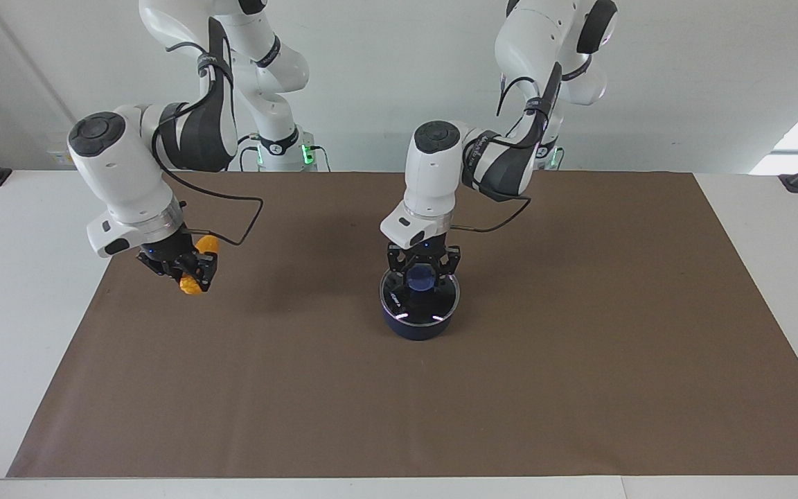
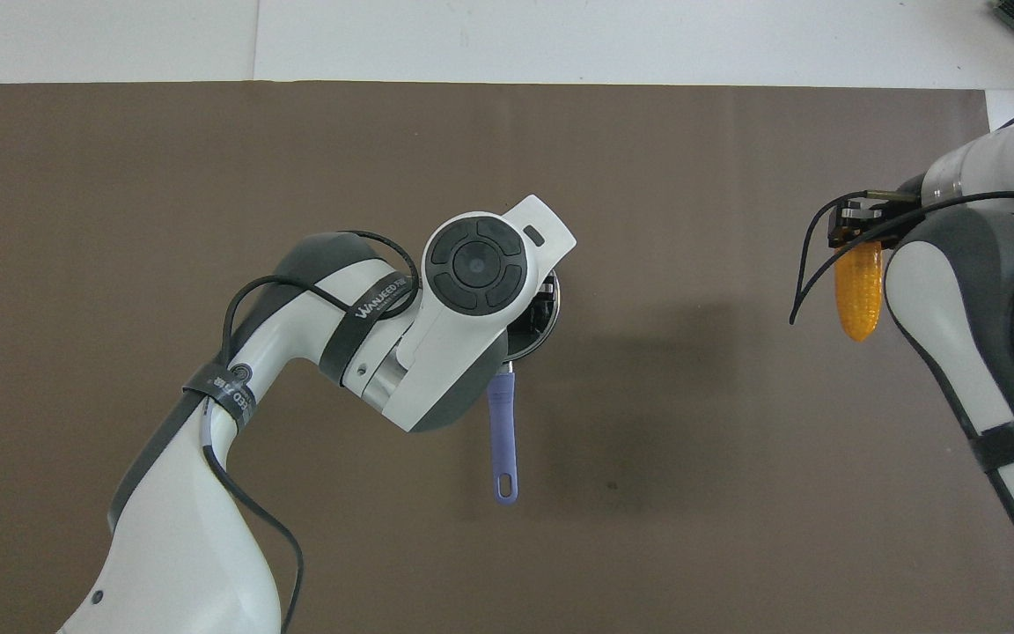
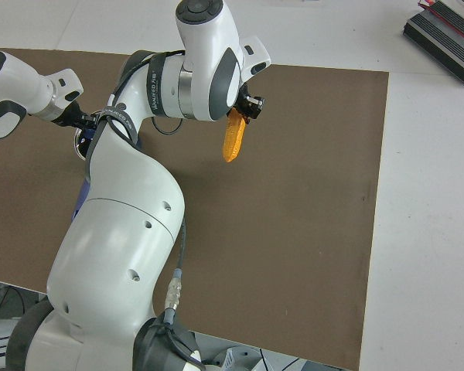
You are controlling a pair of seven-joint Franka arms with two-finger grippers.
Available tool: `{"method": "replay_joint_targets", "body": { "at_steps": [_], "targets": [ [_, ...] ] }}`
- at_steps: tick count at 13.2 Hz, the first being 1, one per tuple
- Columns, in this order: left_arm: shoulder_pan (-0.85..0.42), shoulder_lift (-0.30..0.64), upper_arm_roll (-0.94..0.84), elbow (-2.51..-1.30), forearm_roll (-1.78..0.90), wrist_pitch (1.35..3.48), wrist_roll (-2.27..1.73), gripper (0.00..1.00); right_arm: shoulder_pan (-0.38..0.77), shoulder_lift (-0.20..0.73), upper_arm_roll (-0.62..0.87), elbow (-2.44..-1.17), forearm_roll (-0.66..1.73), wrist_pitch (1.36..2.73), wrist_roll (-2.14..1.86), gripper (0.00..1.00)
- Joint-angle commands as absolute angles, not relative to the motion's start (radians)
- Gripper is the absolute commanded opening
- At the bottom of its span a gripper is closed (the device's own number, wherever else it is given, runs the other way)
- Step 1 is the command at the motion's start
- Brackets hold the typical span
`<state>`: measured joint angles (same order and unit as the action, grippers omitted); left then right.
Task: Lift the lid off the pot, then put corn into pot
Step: 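Grasp the lid knob with the left gripper while the right gripper lifts the corn, then lift the glass lid off the pot with the left gripper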
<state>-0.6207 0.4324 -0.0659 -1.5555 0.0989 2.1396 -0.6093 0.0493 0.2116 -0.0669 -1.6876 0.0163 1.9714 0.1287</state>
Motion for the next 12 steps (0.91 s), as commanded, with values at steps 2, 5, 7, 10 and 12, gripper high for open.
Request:
{"method": "replay_joint_targets", "body": {
  "at_steps": [2, 5, 7, 10, 12],
  "targets": [
    [-0.634, 0.355, -0.054, -1.582, 0.123, 2.099, -0.624, 0.12, 0.063, 0.189, -0.061, -1.687, 0.005, 1.956, 0.166, 0.0],
    [-0.611, 0.289, -0.051, -1.588, 0.123, 2.051, -0.585, 0.12, 0.063, 0.189, -0.061, -1.689, 0.005, 1.954, 0.172, 0.0],
    [-0.565, 0.262, -0.051, -1.597, 0.123, 2.014, -0.514, 0.12, 0.064, 0.187, -0.061, -1.69, 0.005, 1.954, 0.172, 0.0],
    [-0.451, 0.249, -0.051, -1.632, 0.123, 2.017, -0.396, 0.13, 0.064, 0.187, -0.061, -1.69, 0.005, 1.954, 0.172, 0.0],
    [-0.352, 0.247, -0.051, -1.666, 0.121, 2.064, -0.287, 0.13, 0.067, 0.187, -0.061, -1.692, 0.006, 1.954, 0.175, 0.0]
  ]
}}
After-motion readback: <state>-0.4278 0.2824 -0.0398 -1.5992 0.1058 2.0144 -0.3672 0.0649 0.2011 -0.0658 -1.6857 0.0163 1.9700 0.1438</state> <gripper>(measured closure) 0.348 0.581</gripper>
